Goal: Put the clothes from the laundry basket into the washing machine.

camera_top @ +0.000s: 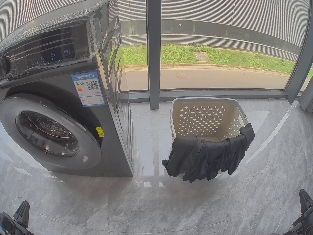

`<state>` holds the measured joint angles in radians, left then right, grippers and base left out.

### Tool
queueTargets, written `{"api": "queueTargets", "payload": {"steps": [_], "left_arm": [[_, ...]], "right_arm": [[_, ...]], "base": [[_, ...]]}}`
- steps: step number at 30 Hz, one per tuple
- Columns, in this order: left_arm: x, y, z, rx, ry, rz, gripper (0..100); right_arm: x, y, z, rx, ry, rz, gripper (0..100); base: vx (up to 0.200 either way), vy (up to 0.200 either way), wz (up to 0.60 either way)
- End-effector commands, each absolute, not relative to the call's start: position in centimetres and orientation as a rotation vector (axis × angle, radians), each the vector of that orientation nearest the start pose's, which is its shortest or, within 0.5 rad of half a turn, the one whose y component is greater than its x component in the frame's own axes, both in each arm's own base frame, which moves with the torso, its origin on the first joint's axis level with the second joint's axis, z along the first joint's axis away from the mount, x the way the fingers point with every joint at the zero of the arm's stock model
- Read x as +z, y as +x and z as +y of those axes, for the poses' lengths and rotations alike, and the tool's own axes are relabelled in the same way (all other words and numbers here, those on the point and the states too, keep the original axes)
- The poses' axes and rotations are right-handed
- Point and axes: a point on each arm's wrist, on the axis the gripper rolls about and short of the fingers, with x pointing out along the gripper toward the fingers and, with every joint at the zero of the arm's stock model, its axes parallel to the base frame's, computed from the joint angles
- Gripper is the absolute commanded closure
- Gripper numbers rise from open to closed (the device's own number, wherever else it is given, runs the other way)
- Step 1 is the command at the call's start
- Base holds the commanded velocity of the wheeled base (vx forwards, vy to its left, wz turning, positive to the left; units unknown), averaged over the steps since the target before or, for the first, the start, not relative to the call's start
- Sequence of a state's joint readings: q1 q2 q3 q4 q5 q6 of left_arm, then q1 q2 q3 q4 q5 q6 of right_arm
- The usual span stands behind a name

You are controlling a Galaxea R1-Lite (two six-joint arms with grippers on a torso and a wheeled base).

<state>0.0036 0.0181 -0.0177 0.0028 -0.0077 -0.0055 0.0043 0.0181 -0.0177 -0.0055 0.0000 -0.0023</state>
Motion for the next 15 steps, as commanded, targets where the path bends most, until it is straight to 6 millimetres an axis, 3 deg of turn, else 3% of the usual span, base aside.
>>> {"api": "queueTargets", "payload": {"steps": [1,7,15], "left_arm": [[7.52,-2.28,-0.02,-0.005,-0.006,0.003,100],[7.52,-2.28,-0.02,-0.005,-0.006,0.003,100],[7.52,-2.28,-0.03,-0.003,-0.006,0.003,100]], "right_arm": [[7.61,-2.28,-0.01,0.005,-0.003,-0.006,100],[7.61,-2.28,-0.01,0.005,-0.003,-0.006,100],[7.61,-2.28,-0.01,0.005,-0.002,-0.006,100]], "base": [[0.2,0.0,0.0],[0.0,0.0,0.0],[0.0,-0.2,0.0]]}}
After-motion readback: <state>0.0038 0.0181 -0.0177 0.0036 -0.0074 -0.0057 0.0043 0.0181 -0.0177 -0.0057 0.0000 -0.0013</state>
